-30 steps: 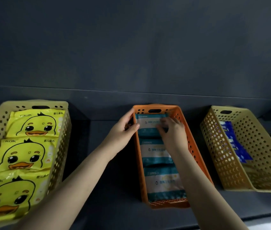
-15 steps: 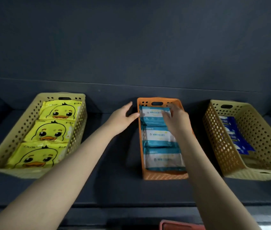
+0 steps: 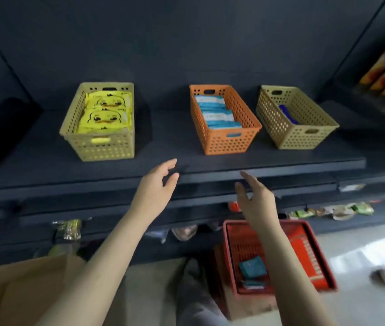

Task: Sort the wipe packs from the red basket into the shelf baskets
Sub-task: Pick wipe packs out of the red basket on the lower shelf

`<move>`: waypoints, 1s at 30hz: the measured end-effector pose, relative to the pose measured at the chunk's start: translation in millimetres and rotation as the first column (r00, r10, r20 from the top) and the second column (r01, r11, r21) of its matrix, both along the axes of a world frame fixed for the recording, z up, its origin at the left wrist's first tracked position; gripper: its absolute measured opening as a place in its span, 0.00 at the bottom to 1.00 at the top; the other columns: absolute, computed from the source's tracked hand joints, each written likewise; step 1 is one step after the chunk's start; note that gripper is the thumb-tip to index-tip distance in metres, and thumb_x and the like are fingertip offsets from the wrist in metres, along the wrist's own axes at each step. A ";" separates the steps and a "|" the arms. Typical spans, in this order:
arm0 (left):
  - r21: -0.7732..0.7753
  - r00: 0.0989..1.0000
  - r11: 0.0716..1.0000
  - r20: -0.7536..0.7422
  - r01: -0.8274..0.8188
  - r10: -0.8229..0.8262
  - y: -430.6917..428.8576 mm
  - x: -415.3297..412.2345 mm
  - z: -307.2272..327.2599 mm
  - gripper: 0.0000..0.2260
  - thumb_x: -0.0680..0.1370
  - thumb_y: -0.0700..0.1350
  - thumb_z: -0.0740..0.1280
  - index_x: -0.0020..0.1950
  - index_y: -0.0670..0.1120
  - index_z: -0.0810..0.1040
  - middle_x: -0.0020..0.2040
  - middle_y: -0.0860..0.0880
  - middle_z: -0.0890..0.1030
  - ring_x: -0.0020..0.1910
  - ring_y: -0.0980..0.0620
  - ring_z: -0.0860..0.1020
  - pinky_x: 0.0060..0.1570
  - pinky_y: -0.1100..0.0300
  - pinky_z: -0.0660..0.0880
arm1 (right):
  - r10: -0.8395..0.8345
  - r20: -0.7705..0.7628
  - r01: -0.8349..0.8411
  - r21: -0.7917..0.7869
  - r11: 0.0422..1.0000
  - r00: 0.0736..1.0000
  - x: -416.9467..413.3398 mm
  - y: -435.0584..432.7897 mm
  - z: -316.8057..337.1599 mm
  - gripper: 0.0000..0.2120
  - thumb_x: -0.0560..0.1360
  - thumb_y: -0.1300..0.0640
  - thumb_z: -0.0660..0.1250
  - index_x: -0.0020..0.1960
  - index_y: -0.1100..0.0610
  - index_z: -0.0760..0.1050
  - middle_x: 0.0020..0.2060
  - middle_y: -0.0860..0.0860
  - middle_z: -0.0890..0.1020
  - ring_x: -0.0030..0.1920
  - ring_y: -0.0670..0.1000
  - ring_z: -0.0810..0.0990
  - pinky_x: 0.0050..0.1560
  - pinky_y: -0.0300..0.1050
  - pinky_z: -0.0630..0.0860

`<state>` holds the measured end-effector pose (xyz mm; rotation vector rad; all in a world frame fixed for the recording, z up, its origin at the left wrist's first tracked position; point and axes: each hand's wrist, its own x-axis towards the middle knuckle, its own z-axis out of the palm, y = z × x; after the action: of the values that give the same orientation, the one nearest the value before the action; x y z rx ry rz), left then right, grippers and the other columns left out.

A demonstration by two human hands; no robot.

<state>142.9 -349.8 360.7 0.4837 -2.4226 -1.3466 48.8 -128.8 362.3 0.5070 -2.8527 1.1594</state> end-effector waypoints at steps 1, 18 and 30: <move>0.022 0.999 1.000 0.032 0.003 -0.004 11.4 21.4 -10.6 0.18 0.81 0.47 0.62 0.71 0.52 0.70 0.67 0.58 0.74 0.65 0.59 0.72 0.65 0.59 0.70 | -0.021 0.065 0.020 0.024 1.000 0.998 22.6 13.9 -10.2 0.20 0.79 0.54 0.64 0.70 0.55 0.72 0.61 0.58 0.80 0.63 0.58 0.77 0.57 0.42 0.71; 0.280 0.890 0.954 0.402 0.106 -0.217 208.3 85.8 -133.8 0.16 0.81 0.44 0.63 0.68 0.46 0.73 0.65 0.49 0.77 0.62 0.51 0.76 0.62 0.59 0.71 | -0.334 0.413 0.250 0.246 0.937 0.847 102.0 249.2 -120.6 0.17 0.77 0.60 0.66 0.65 0.64 0.75 0.58 0.65 0.80 0.59 0.64 0.78 0.55 0.51 0.73; 0.343 0.746 0.930 0.653 -0.133 -0.135 338.0 -44.9 -282.9 0.13 0.80 0.42 0.64 0.64 0.41 0.76 0.61 0.44 0.80 0.61 0.48 0.78 0.58 0.65 0.70 | -0.126 0.612 -0.137 0.363 0.922 0.780 -69.6 337.5 -266.4 0.15 0.79 0.56 0.64 0.63 0.58 0.77 0.56 0.60 0.82 0.57 0.60 0.80 0.53 0.48 0.74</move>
<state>98.0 -11.8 77.8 1.2653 -2.6731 -1.8993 -20.8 208.6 95.9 0.1271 -3.7039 0.8689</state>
